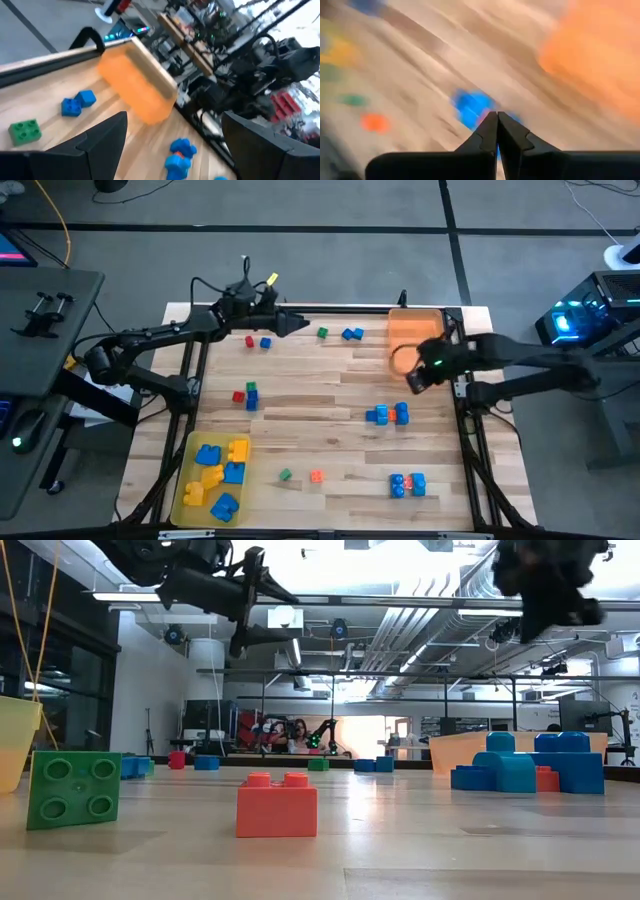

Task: Sort blocks by size
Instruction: Put the large blue game piece into the yellow bin

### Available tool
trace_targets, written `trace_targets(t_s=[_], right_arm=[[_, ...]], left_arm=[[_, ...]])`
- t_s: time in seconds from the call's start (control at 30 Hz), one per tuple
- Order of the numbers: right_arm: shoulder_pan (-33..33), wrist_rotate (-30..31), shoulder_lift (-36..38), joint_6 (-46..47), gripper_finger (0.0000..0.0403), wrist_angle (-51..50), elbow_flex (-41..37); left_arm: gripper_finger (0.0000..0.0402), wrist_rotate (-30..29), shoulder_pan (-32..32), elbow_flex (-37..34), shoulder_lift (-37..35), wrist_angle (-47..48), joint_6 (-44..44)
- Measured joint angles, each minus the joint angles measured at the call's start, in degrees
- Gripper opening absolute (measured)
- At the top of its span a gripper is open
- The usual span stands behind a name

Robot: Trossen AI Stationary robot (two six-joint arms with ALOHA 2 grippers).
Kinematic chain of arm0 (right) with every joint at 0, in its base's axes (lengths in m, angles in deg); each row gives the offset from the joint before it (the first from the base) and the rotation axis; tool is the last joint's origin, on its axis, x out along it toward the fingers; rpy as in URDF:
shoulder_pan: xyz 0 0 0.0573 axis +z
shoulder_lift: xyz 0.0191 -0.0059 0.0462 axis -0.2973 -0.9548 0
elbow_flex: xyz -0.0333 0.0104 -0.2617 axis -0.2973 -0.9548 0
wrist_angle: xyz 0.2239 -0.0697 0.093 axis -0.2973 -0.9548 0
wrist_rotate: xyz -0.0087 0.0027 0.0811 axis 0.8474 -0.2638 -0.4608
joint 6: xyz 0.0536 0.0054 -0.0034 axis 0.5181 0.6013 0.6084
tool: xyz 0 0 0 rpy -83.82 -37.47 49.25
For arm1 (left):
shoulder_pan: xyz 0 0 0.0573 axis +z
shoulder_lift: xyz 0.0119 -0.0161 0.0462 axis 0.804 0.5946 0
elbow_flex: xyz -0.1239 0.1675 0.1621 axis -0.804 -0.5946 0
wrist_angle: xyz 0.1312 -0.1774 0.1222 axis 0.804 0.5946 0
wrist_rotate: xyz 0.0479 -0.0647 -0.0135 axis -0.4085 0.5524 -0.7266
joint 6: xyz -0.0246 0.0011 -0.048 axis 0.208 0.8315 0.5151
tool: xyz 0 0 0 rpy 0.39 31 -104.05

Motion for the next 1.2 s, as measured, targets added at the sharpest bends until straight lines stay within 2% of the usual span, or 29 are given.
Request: trace_targets(t_s=[0.13, 0.37, 0.47, 0.57, 0.7, 0.97, 1.2], right_arm=[[2.26, -2.68, -9.03, 6.84, 0.0039, -8.32, -0.81], [5.49, -7.68, -15.55, 14.21, 0.0146, 4.54, -5.39], [6.49, -6.59, -16.27, 17.51, 0.0188, 5.91, -5.41], [7.52, -3.67, -17.02, 23.25, 0.0215, 4.40, -5.41], [7.92, -2.23, -19.98, 27.03, 0.0224, 3.43, -5.42], [7.90, -2.52, -28.08, 26.86, 0.0225, 7.22, -5.43], [7.92, -3.13, -32.24, 26.55, 0.0225, 9.53, -5.43]], left_arm=[[0.0307, 2.23, -0.01, 0.00, 0.00, 4.26, -2.22], [0.0307, 2.22, -0.04, 0.00, 0.00, 8.41, -4.64], [0.0307, 2.22, -0.04, 0.00, 0.00, 8.03, -4.57], [0.0307, 2.22, -0.06, 0.00, 0.00, 7.72, -4.54], [0.0307, 2.19, -0.06, 0.00, 0.00, 7.75, -4.52], [0.0307, 2.02, -0.06, 0.00, 0.00, 7.79, -4.35], [0.0307, 2.00, -0.06, 0.00, 0.00, 7.81, -4.03]])
